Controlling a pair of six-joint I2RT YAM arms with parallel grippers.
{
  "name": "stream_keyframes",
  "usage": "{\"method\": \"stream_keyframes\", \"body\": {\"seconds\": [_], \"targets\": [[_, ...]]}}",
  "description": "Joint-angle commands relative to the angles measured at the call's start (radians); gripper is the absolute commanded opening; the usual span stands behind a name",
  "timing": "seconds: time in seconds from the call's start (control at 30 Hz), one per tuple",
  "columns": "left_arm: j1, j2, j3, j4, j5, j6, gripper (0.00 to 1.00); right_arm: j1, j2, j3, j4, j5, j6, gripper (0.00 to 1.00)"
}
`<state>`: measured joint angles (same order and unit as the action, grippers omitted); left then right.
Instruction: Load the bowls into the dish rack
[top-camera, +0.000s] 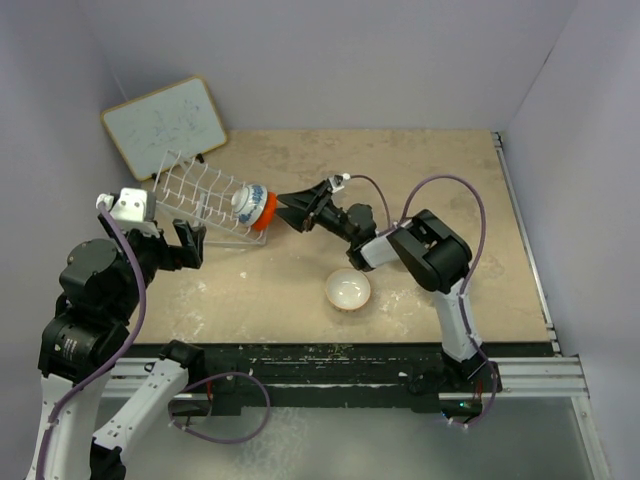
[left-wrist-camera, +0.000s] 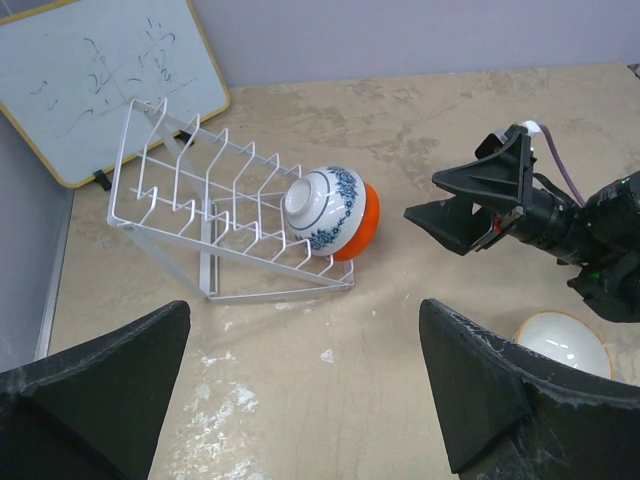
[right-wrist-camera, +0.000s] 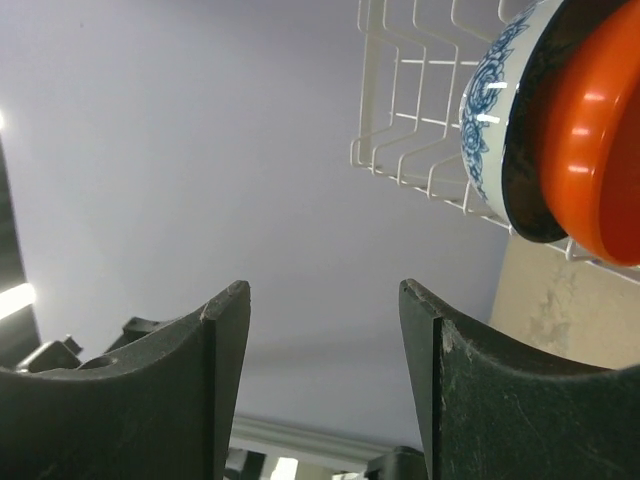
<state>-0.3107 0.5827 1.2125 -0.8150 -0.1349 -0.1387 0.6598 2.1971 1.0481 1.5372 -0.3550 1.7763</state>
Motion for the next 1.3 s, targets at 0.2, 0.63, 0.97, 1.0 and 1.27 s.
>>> {"method": "stream_keyframes", "body": {"seconds": [0.2,0.63,0.97,1.0,1.27], "targets": [[-0.005,-0.013,-0.005,0.054,-0.009,0.002,0.99,-0.014,-0.457,-0.071,-0.787,0.036,-0.72,0.63],[-0.005,-0.018,-0.024,0.079,0.004,0.001,0.99,-0.016,-0.961,0.06,-1.955,0.822,-1.207,1.0],[-0.004,-0.036,-0.044,0.088,0.015,-0.008,0.99,-0.1,-0.837,0.107,-2.147,0.801,-1.289,0.94],[-0.005,-0.036,-0.046,0.088,0.015,-0.008,0.99,-0.111,-0.822,0.099,-2.121,0.755,-1.302,0.87],[-0.005,-0.034,-0.044,0.071,0.004,-0.006,0.99,-0.117,-0.682,0.129,-2.077,0.788,-1.365,0.53]]}}
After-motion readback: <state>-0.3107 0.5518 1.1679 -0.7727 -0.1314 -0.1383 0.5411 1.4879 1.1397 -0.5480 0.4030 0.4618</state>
